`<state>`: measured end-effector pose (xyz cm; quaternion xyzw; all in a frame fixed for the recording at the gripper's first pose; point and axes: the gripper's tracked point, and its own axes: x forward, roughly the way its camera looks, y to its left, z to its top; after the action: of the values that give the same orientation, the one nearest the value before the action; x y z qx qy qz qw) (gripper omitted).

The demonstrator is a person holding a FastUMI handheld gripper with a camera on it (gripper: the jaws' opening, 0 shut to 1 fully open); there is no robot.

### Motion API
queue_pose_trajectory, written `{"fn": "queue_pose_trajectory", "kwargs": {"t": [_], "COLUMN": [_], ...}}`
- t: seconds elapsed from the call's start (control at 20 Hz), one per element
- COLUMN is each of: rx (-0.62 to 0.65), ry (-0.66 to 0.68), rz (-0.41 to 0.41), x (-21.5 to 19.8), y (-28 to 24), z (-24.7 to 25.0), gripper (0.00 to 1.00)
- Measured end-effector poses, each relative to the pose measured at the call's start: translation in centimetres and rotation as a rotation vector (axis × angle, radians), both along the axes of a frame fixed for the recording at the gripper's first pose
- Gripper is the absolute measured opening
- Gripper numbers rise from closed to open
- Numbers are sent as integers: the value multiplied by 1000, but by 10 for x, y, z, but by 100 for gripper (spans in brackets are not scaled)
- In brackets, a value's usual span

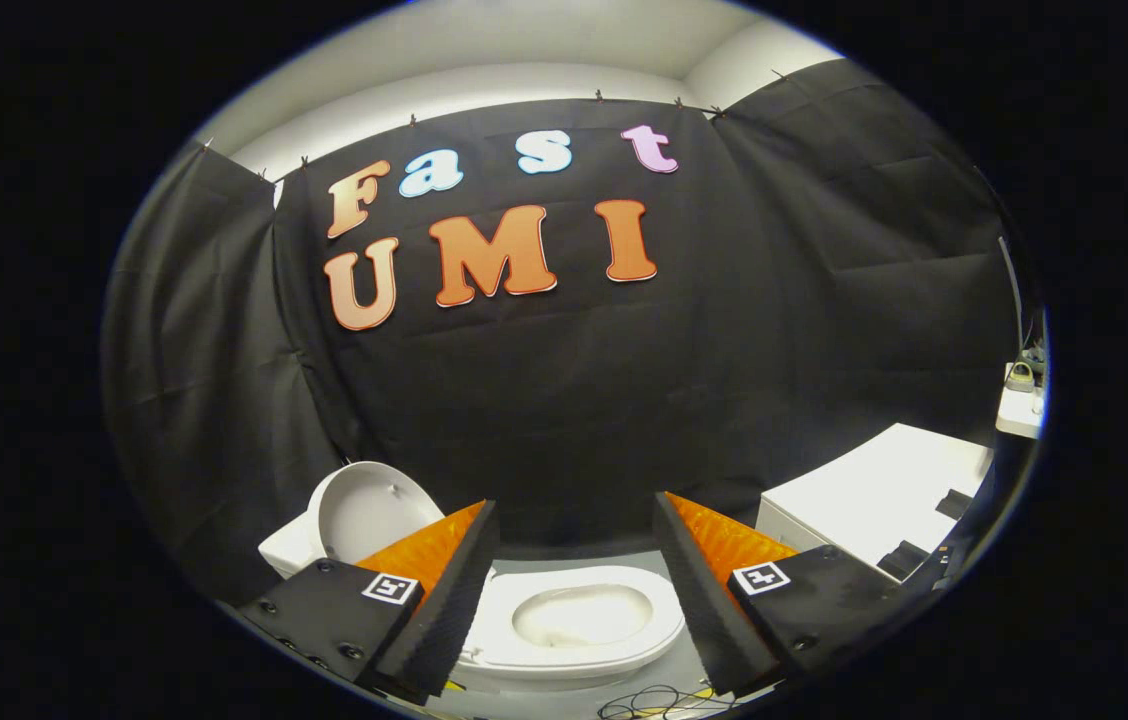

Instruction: Open the toilet lid.

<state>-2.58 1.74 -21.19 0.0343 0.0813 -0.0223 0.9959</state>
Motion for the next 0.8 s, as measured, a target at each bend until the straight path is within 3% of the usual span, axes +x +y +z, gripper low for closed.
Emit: {"fn": "queue_pose_trajectory", "kwargs": {"t": [0.8], "rx": [-27], "ry": [-7], "rz": [1], "x": [1], "y": [-3], "z": [5], "gripper": [98]}}
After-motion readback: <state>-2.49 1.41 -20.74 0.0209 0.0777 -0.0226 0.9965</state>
